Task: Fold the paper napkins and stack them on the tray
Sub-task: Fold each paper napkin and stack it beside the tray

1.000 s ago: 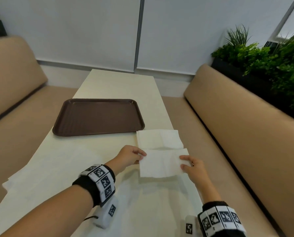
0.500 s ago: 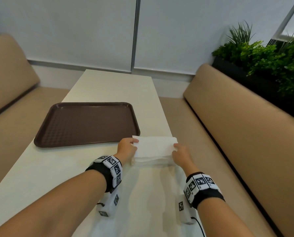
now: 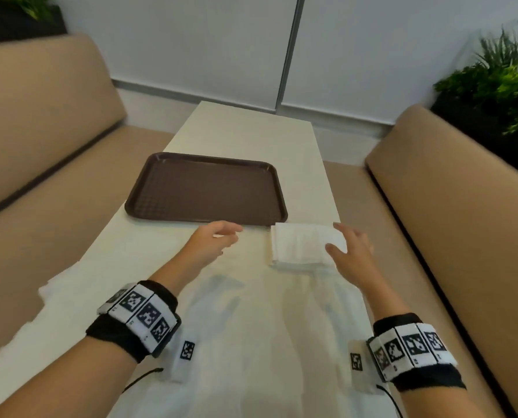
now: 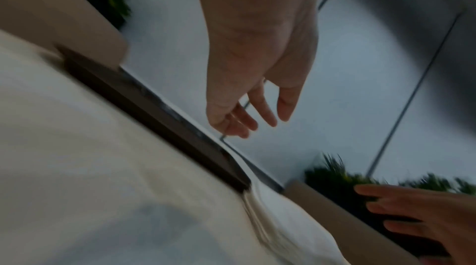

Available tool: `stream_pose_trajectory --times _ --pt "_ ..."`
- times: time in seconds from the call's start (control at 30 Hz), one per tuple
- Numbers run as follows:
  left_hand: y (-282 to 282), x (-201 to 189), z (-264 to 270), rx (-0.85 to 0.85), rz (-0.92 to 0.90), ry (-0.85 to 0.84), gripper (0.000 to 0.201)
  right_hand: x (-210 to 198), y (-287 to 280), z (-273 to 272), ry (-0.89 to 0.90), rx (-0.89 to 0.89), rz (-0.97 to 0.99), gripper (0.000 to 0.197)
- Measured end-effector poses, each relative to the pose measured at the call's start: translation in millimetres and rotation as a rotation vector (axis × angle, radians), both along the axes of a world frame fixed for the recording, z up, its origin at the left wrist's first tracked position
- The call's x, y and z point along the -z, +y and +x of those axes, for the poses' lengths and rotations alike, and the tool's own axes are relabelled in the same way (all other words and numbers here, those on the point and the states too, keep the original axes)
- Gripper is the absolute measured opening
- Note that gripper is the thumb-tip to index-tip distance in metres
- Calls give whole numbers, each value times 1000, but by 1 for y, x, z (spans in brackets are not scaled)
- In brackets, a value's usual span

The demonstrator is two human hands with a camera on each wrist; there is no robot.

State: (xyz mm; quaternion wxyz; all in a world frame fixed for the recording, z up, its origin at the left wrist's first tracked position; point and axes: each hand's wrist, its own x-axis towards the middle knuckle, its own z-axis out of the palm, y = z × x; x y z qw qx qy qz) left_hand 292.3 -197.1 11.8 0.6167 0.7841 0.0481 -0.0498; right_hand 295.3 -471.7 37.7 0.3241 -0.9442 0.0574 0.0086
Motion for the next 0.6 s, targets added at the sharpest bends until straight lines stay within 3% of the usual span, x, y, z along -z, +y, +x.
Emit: stream_pose_trajectory --times 0.1,0.3,0.47,0.6 --pt "65 -13 -61 -74 -57 17 14 -14 45 -46 -37 -302 80 39" --pt "151 0 -171 -265 -78 82 14 -3 146 -126 212 -664 103 27" --pt "186 17 -227 -363 -112 102 14 29 208 -163 401 -770 2 48" --pt "199 24 -250 -422 -140 89 19 47 233 -162 364 -724 -142 75"
